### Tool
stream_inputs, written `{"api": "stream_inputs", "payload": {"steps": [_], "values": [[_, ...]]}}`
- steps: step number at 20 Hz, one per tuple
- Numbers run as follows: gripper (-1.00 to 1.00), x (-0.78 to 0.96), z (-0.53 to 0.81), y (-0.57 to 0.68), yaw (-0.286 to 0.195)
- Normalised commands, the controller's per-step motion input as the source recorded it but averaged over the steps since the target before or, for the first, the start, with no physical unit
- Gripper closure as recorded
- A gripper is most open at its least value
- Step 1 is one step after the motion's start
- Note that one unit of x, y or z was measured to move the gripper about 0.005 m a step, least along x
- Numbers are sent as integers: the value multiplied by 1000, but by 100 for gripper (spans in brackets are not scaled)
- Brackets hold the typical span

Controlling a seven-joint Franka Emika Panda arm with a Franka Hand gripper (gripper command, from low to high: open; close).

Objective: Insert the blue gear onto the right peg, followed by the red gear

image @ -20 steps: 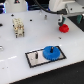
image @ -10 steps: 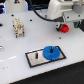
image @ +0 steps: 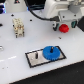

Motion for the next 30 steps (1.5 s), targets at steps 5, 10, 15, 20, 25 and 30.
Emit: {"api": "stream_inputs", "payload": {"steps": [5, 10, 15, 20, 25, 30], "values": [[100, -134, -161, -24, 0], [100, -130, -97, 136, 0], [100, -97, 66, 92, 0], [100, 71, 449, -91, 0], [100, 231, 465, -201, 0], [100, 345, 387, -240, 0]]}}
